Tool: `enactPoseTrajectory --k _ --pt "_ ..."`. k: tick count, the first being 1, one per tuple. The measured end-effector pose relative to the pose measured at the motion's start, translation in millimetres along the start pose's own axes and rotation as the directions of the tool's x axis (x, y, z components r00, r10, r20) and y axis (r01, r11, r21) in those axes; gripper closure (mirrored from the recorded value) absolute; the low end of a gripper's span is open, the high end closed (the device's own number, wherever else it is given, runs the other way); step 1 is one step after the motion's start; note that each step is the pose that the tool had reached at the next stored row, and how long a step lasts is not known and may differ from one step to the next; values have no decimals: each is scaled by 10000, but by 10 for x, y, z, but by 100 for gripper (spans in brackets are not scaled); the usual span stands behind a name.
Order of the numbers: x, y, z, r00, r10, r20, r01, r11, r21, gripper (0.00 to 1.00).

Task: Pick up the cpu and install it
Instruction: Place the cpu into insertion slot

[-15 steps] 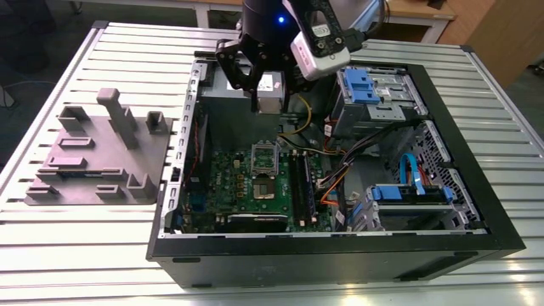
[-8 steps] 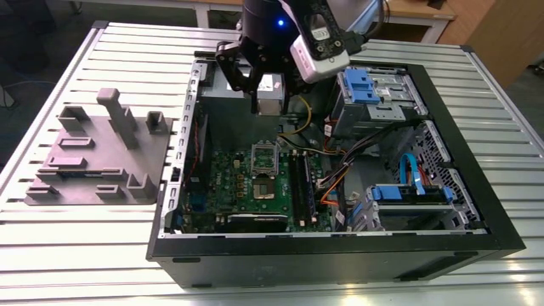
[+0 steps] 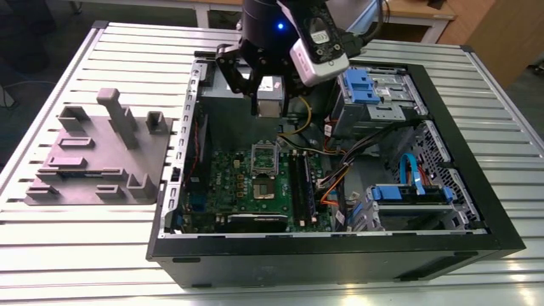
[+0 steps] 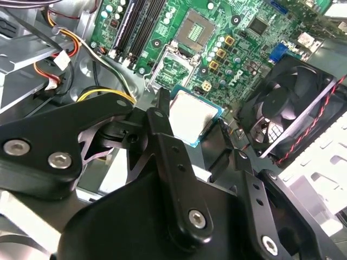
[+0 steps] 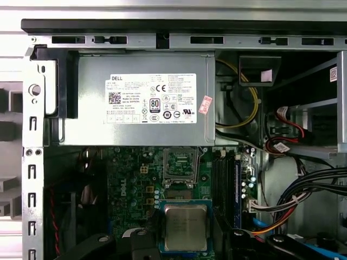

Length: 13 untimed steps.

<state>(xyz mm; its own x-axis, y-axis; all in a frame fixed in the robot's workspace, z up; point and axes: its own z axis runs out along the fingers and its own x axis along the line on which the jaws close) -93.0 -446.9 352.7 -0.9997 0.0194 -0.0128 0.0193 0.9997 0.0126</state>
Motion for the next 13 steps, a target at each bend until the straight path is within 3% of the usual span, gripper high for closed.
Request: enactPoseTrajectory --k 6,10,13 --pt "0 -11 24 10000 -1 1 1 10000 -1 53" --pt "1 -18 94 10000 4 0 -4 10000 3 53" --pt "0 -69 146 10000 33 6 -33 10000 5 53"
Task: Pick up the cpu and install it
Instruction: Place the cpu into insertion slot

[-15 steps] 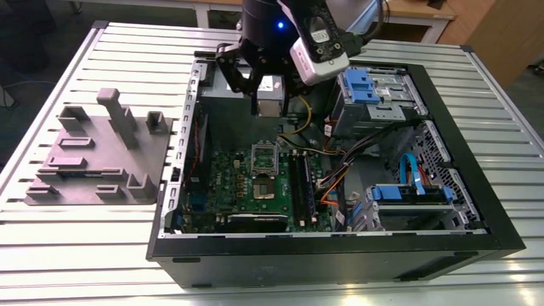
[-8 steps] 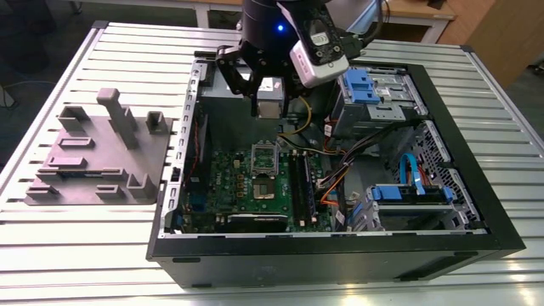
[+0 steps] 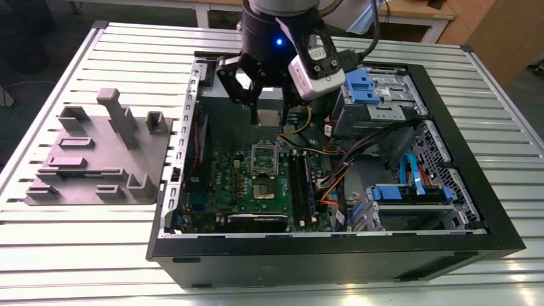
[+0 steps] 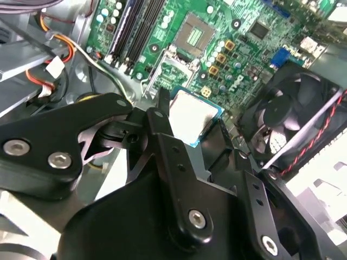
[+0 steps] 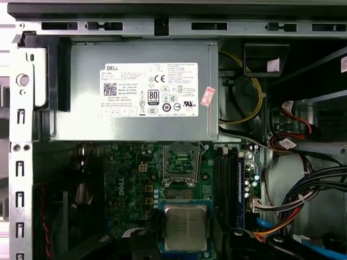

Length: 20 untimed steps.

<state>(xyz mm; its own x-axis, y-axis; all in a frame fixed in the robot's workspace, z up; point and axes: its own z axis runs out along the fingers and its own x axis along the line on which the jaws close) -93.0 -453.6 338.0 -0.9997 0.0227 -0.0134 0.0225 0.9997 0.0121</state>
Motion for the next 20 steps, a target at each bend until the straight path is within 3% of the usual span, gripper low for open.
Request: enactPoseTrajectory --k 4,17,20 --pt "-1 -72 74 10000 73 23 -73 10000 -3 53" --pt "1 -80 309 9986 533 29 -533 9986 5 53" --pt "1 -89 341 9982 591 54 -591 9982 28 53"
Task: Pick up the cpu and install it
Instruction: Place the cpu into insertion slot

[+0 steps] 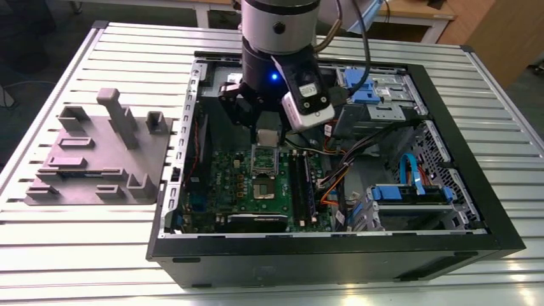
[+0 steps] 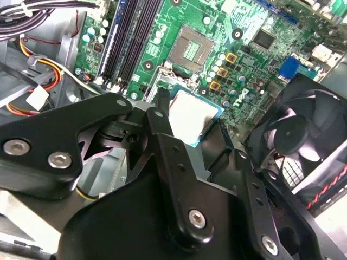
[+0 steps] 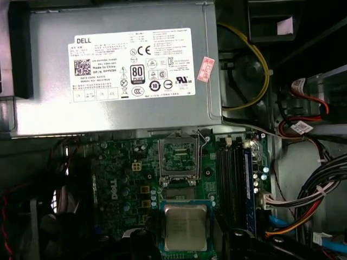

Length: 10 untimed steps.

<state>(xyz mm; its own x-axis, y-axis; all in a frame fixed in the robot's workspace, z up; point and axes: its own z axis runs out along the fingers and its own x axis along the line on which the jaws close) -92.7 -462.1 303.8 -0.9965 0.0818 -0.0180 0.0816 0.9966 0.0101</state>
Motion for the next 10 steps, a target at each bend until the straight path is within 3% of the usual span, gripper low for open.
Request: enactPoseTrajectory --k 2,10 --pt "-3 -24 17 10000 -2 39 2 10000 37 53" --pt "-30 -32 161 9989 -473 37 472 9989 56 53"
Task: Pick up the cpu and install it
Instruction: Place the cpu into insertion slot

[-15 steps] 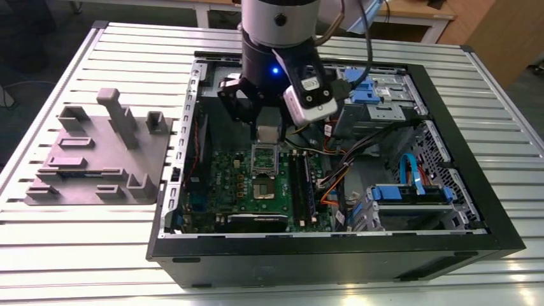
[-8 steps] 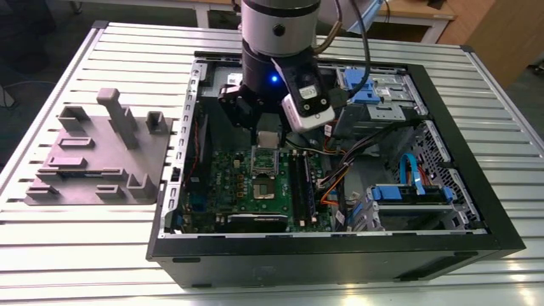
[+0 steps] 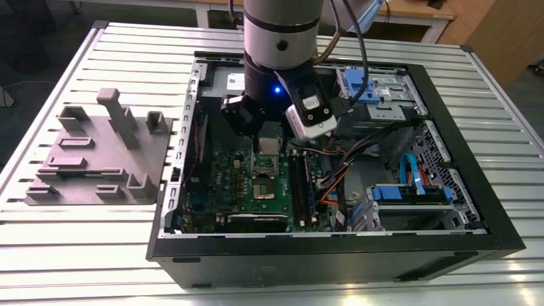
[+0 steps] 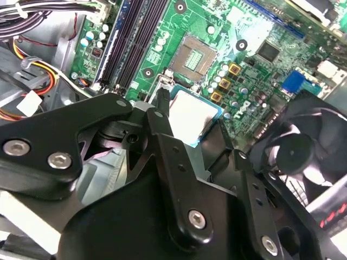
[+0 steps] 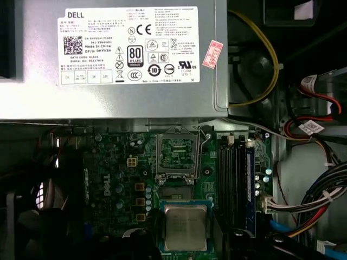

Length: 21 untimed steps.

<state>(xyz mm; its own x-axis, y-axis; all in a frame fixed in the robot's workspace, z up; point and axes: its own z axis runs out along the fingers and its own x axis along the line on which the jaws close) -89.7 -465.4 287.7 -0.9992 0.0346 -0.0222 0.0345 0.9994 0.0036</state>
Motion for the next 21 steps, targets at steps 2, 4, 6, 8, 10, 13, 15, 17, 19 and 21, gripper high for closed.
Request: enactPoseTrajectory --k 2,4,6,8,10,13,15,17,19,21 --pt "-2 -4 35 10000 -25 -1 25 10000 0 53" --pt "-3 -5 74 10000 -59 0 59 10000 -2 53" --pt "-2 -5 109 10000 -95 -1 95 10000 -2 53" --pt "-2 -5 145 9999 -108 -1 108 9999 -2 53" --pt "-1 -6 182 9999 -115 -1 115 9999 -3 53" --pt "0 -7 236 9999 -115 -1 115 9999 7 53" --pt "-2 -8 272 9999 -132 -1 132 9999 6 53" --pt "-2 -8 308 9999 -143 -1 143 9999 6 53" --pt "-1 -10 326 9999 -144 -1 144 9999 7 53" --pt "-1 -10 326 9999 -145 -2 145 9999 8 53"
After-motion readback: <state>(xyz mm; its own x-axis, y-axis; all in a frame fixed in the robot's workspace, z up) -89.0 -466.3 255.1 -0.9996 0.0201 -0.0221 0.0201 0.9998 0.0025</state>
